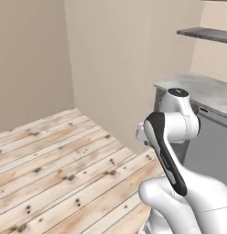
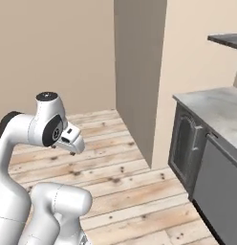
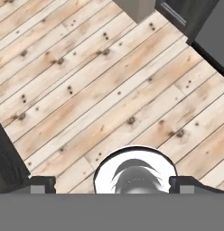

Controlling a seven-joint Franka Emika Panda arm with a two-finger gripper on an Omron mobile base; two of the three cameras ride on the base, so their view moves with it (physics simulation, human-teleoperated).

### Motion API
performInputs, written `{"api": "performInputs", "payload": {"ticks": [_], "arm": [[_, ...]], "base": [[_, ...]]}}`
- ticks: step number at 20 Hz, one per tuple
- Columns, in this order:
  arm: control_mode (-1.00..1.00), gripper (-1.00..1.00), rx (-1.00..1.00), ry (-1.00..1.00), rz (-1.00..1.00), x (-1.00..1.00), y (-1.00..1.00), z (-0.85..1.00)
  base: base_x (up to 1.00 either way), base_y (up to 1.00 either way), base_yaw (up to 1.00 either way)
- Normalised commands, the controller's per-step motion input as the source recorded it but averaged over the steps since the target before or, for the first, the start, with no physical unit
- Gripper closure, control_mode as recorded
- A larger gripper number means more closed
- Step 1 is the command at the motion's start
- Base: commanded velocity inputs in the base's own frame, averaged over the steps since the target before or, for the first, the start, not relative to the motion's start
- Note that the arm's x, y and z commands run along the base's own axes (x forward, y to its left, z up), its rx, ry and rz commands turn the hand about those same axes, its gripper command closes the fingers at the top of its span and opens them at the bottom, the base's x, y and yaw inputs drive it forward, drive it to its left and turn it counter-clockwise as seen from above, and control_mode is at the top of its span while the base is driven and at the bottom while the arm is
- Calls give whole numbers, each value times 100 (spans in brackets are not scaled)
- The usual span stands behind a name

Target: Pick up the metallic utensils from the counter and place them in the open drawer. Make sure not to pick up any wooden utensils.

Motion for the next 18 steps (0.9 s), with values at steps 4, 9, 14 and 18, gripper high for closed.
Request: {"api": "performInputs", "payload": {"ticks": [4, 9, 14, 18], "arm": [[100, -100, 0, 0, 0, 0, 0, 0], [100, -100, 0, 0, 0, 0, 0, 0], [100, -100, 0, 0, 0, 0, 0, 0], [100, -100, 0, 0, 0, 0, 0, 0]], "base": [[24, -26, 48], [42, -39, 46], [100, -1, 55], [100, -21, 41]]}}
